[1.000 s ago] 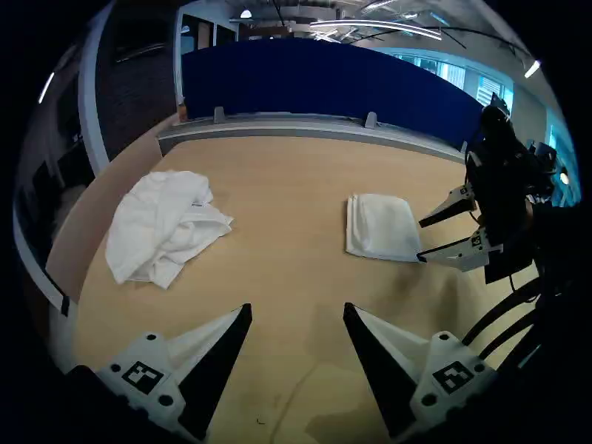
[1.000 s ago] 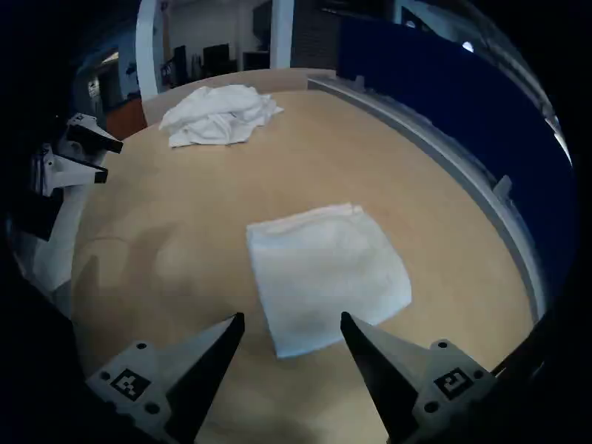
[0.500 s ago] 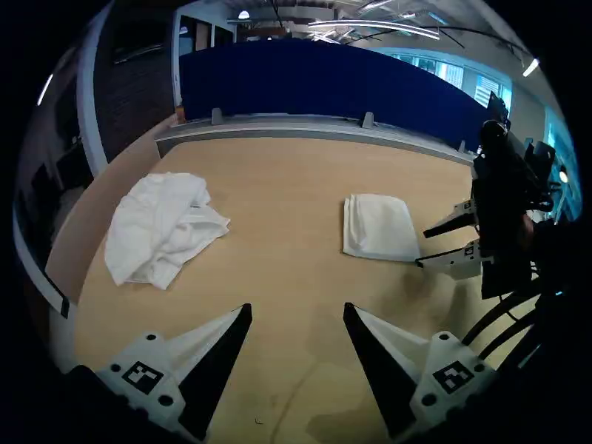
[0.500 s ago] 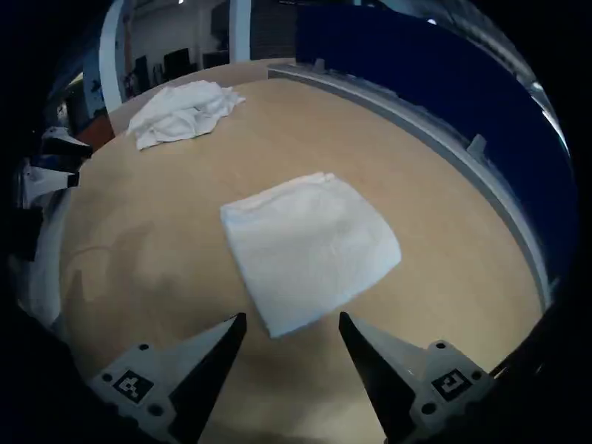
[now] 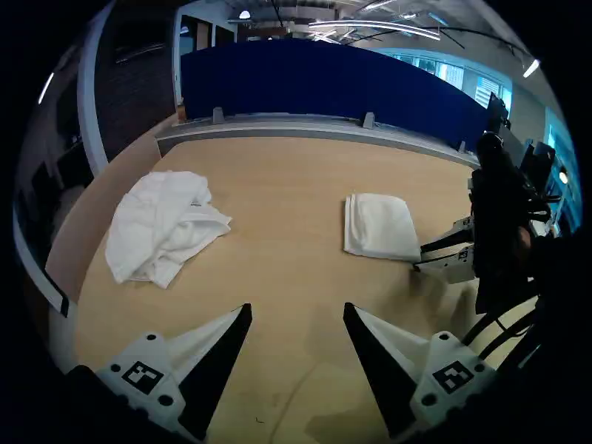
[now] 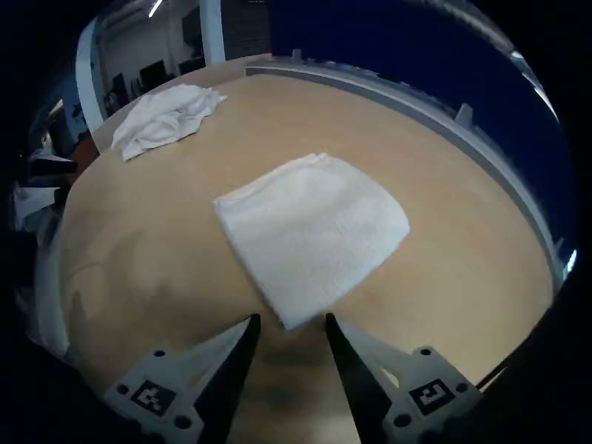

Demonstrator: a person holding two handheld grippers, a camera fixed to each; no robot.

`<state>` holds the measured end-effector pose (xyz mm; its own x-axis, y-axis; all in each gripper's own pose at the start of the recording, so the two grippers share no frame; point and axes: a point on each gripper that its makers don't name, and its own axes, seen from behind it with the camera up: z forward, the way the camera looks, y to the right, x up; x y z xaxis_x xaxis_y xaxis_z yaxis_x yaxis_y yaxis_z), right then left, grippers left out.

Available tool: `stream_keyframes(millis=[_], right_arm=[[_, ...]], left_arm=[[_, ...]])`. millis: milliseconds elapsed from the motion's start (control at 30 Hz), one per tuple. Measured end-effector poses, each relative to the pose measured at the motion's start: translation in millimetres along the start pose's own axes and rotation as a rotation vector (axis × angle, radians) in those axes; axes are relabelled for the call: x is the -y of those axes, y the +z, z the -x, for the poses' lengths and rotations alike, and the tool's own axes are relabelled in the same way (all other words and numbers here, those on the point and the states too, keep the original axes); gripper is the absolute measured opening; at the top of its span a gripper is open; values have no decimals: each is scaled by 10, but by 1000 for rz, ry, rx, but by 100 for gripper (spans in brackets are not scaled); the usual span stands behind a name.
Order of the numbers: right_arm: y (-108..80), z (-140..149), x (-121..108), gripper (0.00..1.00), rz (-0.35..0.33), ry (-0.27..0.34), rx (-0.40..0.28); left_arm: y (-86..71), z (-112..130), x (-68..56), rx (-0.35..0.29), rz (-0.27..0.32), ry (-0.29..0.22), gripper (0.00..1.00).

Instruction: Fold towel

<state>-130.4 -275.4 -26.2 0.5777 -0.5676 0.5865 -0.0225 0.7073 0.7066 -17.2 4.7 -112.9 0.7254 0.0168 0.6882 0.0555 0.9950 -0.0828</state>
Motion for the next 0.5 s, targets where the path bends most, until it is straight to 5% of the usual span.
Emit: stream_keyframes(millis=[200,500], right_arm=[[30,-16,-40,30,19,29,-17],[23,-3,-95,6,41,34,-29]], left_arm=[[7,17,-9,1,3,2,92],[-6,4,-10,-1,5,6,92]])
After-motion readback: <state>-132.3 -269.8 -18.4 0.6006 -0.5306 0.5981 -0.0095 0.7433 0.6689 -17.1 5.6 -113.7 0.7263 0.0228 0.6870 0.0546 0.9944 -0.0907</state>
